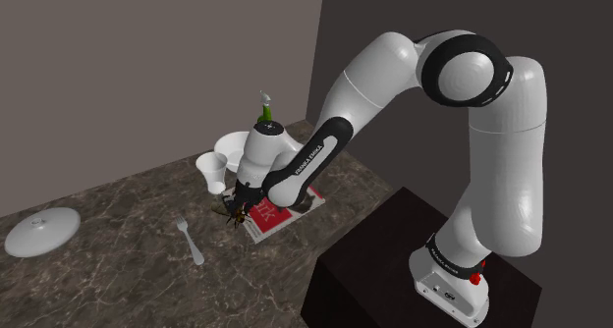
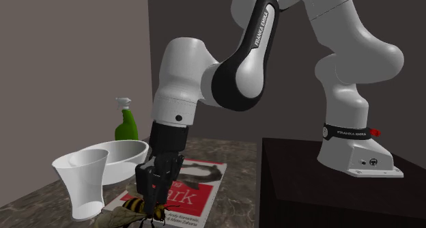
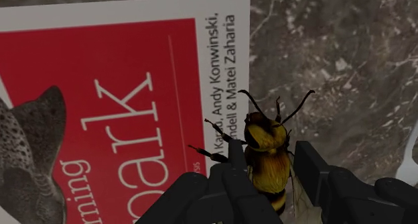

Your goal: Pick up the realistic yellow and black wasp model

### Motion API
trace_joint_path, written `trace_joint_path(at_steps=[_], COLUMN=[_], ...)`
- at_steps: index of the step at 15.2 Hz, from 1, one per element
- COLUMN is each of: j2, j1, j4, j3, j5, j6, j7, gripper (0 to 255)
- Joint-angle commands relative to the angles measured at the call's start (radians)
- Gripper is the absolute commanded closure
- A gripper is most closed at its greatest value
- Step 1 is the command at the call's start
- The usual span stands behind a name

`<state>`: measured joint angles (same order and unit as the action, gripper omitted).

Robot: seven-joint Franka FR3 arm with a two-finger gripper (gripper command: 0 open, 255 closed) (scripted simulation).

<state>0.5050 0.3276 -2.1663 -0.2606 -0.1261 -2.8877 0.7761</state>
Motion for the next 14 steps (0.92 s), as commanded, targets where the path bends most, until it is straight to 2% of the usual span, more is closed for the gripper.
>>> trace_joint_path(at_steps=[1,14], j2=[0.001,-0.140], j1=[0.000,-0.050], j4=[0.000,-0.015], j3=[0.001,-0.061], j5=[0.000,0.057], j6=[0.000,0.126], j7=[0.000,-0.033], gripper=[255,255])
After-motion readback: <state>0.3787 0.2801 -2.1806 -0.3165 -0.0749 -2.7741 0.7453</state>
